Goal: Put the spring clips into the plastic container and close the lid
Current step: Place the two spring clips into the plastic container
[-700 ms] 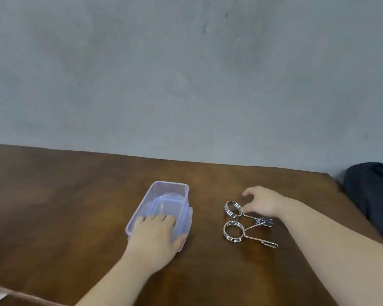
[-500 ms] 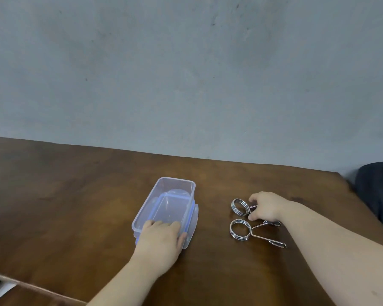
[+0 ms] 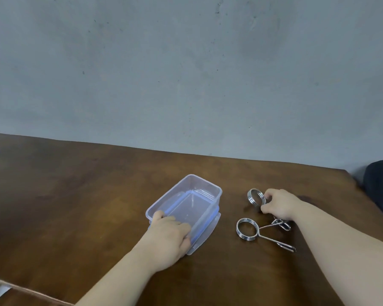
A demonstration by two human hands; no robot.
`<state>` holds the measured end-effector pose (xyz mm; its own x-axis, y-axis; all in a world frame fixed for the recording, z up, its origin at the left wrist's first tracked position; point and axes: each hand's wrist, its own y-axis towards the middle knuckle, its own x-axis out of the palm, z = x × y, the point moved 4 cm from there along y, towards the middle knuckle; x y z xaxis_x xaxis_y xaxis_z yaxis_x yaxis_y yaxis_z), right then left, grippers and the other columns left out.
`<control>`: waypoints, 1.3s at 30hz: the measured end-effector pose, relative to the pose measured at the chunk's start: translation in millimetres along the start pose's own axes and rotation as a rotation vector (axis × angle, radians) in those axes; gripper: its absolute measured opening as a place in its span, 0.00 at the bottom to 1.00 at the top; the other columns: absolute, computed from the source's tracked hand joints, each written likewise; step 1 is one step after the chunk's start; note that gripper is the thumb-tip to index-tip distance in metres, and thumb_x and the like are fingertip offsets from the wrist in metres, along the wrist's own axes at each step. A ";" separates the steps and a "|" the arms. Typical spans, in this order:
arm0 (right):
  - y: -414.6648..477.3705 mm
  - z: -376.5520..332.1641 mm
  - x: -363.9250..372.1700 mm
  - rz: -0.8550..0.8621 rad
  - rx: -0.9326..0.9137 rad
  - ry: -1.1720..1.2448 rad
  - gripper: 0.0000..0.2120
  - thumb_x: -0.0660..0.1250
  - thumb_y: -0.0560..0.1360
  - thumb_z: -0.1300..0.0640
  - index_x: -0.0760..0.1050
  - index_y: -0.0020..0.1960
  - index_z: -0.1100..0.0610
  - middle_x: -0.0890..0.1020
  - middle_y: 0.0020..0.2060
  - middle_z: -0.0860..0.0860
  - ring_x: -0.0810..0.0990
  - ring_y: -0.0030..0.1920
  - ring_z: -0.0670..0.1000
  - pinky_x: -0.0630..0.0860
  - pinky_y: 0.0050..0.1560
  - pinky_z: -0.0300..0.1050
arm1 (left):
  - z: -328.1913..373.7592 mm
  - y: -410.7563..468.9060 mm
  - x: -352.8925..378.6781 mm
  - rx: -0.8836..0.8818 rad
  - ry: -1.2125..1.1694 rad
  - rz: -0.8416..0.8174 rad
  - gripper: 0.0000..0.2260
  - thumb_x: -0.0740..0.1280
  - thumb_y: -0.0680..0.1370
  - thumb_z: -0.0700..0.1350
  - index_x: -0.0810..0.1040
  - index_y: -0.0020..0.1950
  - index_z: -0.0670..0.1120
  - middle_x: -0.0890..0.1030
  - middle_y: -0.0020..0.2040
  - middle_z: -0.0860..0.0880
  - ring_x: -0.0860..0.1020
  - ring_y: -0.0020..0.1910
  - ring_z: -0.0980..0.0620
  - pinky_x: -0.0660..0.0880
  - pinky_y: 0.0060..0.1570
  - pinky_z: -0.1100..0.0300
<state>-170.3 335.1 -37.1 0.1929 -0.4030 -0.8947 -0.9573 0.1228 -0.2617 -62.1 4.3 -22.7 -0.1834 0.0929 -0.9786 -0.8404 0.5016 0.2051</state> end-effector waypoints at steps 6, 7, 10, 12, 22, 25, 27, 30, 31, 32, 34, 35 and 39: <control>-0.9 4.0 -28.1 0.243 -0.025 0.347 0.05 0.73 0.70 0.52 0.79 0.44 0.49 0.83 0.48 0.54 0.81 0.46 0.54 0.73 0.43 0.48 | 1.3 18.6 2.1 0.155 -0.064 -0.004 0.11 0.57 0.73 0.48 0.64 0.30 0.47 0.69 0.27 0.49 0.65 0.34 0.49 0.58 0.51 0.57; -1.9 -0.2 -34.0 0.273 -0.058 0.368 0.06 0.73 0.68 0.50 0.79 0.44 0.47 0.83 0.50 0.54 0.81 0.47 0.54 0.71 0.44 0.48 | 1.8 21.6 3.3 0.177 -0.070 0.003 0.11 0.58 0.71 0.47 0.63 0.29 0.46 0.68 0.26 0.48 0.64 0.34 0.49 0.58 0.51 0.57; -15.0 -27.8 -53.3 0.322 -0.209 0.341 0.12 0.74 0.65 0.46 0.80 0.48 0.40 0.80 0.52 0.51 0.80 0.50 0.51 0.71 0.49 0.46 | 5.7 29.9 5.6 0.253 -0.086 -0.007 0.12 0.58 0.69 0.49 0.63 0.28 0.45 0.69 0.26 0.49 0.65 0.35 0.49 0.59 0.52 0.54; -30.5 -59.8 -60.2 0.291 -0.359 0.241 0.17 0.76 0.68 0.49 0.81 0.56 0.41 0.77 0.51 0.48 0.78 0.52 0.50 0.72 0.52 0.46 | 9.3 34.6 7.4 0.282 -0.097 -0.015 0.11 0.57 0.68 0.50 0.64 0.28 0.46 0.70 0.26 0.50 0.65 0.36 0.49 0.59 0.53 0.54; -56.3 -144.4 20.3 -0.136 -0.556 -0.460 0.19 0.71 0.70 0.44 0.80 0.60 0.45 0.73 0.52 0.49 0.75 0.55 0.55 0.76 0.56 0.55 | 10.6 40.5 12.9 0.329 -0.105 0.006 0.11 0.59 0.66 0.49 0.67 0.27 0.44 0.71 0.26 0.50 0.66 0.36 0.49 0.62 0.49 0.51; -49.1 -142.6 37.9 -0.165 -0.543 -0.484 0.20 0.71 0.71 0.45 0.79 0.62 0.47 0.73 0.52 0.50 0.74 0.58 0.55 0.74 0.51 0.52 | 8.9 39.1 14.8 0.340 -0.119 0.014 0.10 0.59 0.67 0.49 0.68 0.27 0.46 0.72 0.27 0.50 0.67 0.38 0.49 0.61 0.50 0.50; -45.9 -142.9 46.0 -0.160 -0.555 -0.466 0.20 0.71 0.71 0.44 0.79 0.61 0.48 0.72 0.50 0.50 0.72 0.58 0.55 0.74 0.51 0.53 | 8.7 38.3 15.3 0.347 -0.136 0.031 0.10 0.59 0.67 0.49 0.67 0.28 0.46 0.72 0.28 0.51 0.66 0.39 0.49 0.61 0.50 0.50; -43.2 -143.7 51.4 -0.145 -0.567 -0.436 0.17 0.73 0.70 0.42 0.78 0.55 0.48 0.72 0.48 0.49 0.71 0.53 0.53 0.72 0.46 0.51 | 8.6 36.9 16.2 0.351 -0.161 0.061 0.07 0.60 0.66 0.47 0.67 0.28 0.47 0.70 0.31 0.52 0.66 0.41 0.49 0.62 0.50 0.48; -42.9 -143.3 51.9 -0.152 -0.569 -0.426 0.18 0.74 0.69 0.42 0.78 0.56 0.47 0.72 0.48 0.49 0.71 0.52 0.52 0.72 0.45 0.50 | 8.1 36.4 17.1 0.346 -0.170 0.069 0.06 0.60 0.65 0.47 0.66 0.29 0.47 0.69 0.33 0.53 0.66 0.42 0.49 0.62 0.51 0.47; -43.2 -142.5 51.9 -0.160 -0.567 -0.415 0.20 0.75 0.69 0.41 0.78 0.58 0.46 0.72 0.49 0.49 0.71 0.51 0.51 0.72 0.45 0.50 | 7.4 35.6 18.1 0.337 -0.185 0.078 0.06 0.60 0.65 0.46 0.65 0.30 0.48 0.68 0.35 0.53 0.66 0.43 0.49 0.61 0.52 0.48; -44.7 -140.9 49.0 -0.163 -0.558 -0.398 0.25 0.76 0.70 0.42 0.77 0.64 0.45 0.73 0.51 0.48 0.71 0.51 0.50 0.71 0.45 0.48 | 7.3 33.2 18.3 0.315 -0.229 0.093 0.04 0.58 0.65 0.45 0.63 0.32 0.49 0.67 0.38 0.53 0.65 0.44 0.49 0.58 0.54 0.50; -45.6 -139.5 46.9 -0.162 -0.553 -0.383 0.26 0.76 0.70 0.43 0.76 0.66 0.45 0.74 0.53 0.48 0.72 0.51 0.50 0.72 0.46 0.48 | 7.8 31.7 17.8 0.307 -0.246 0.100 0.04 0.58 0.65 0.45 0.62 0.33 0.50 0.67 0.39 0.53 0.63 0.44 0.50 0.57 0.55 0.51; -52.1 -128.8 27.4 -0.102 -0.554 -0.202 0.24 0.74 0.72 0.44 0.76 0.67 0.43 0.76 0.63 0.43 0.76 0.60 0.49 0.75 0.60 0.50 | 8.2 27.0 15.9 0.275 -0.282 0.106 0.02 0.57 0.65 0.44 0.69 0.35 0.48 0.66 0.40 0.54 0.61 0.44 0.54 0.60 0.62 0.47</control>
<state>-142.9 200.8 -1.3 0.2746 -0.2008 -0.9404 -0.8910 -0.4209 -0.1703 -83.5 26.4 -32.8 -0.0826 0.3699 -0.9254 -0.6498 0.6840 0.3314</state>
